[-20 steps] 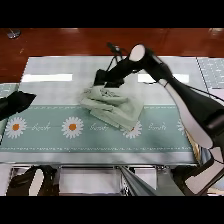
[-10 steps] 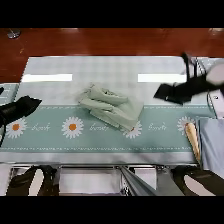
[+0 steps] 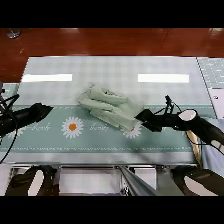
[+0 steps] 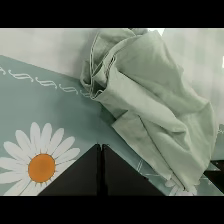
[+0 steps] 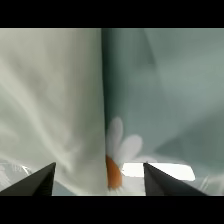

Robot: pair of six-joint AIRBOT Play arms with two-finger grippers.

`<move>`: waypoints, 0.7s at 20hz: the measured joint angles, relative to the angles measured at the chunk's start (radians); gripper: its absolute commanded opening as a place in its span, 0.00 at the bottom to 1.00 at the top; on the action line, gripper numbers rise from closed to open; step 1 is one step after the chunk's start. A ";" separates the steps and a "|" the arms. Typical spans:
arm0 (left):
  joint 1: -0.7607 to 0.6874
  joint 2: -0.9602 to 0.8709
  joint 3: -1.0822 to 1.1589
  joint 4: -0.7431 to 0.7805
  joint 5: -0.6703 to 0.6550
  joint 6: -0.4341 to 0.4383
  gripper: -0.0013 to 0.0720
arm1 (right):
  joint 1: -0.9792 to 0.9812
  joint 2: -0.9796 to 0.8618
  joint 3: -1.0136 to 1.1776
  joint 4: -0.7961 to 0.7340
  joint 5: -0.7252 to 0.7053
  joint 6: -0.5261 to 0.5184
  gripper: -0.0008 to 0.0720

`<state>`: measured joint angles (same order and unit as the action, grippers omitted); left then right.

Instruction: Fold the shirts.

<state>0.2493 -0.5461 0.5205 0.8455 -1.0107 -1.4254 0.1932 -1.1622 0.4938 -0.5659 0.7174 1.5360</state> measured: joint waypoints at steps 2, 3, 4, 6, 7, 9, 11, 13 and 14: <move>-0.010 0.000 -0.003 -0.003 0.007 0.000 0.06 | 0.005 -0.097 0.059 0.053 0.028 -0.045 0.63; -0.013 0.000 -0.003 -0.005 0.010 0.000 0.06 | 0.007 -0.143 0.093 0.066 0.047 -0.066 0.39; -0.015 0.000 -0.003 -0.007 0.011 0.000 0.06 | 0.008 -0.187 0.130 0.070 0.056 -0.084 0.18; -0.018 0.000 -0.004 -0.008 0.018 0.000 0.06 | 0.009 -0.252 0.219 0.087 0.093 -0.130 0.05; -0.018 0.000 -0.004 -0.008 0.018 0.000 0.06 | 0.009 -0.274 0.272 0.091 0.122 -0.154 0.05; -0.019 0.000 -0.005 -0.008 0.021 0.000 0.06 | 0.009 -0.301 0.413 0.075 0.176 -0.190 0.04; -0.019 0.000 -0.004 -0.008 0.021 0.000 0.06 | 0.009 -0.317 0.595 0.010 0.241 -0.184 0.05; -0.020 0.000 -0.005 -0.009 0.022 0.000 0.06 | 0.009 -0.324 0.803 -0.092 0.323 -0.135 0.05; -0.020 0.000 -0.005 -0.009 0.022 0.000 0.06 | 0.008 -0.326 0.911 -0.153 0.368 -0.102 0.05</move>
<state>0.2295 -0.5465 0.5159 0.8368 -0.9886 -1.4258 0.2016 -1.4883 1.4048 -0.7193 1.0855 1.4342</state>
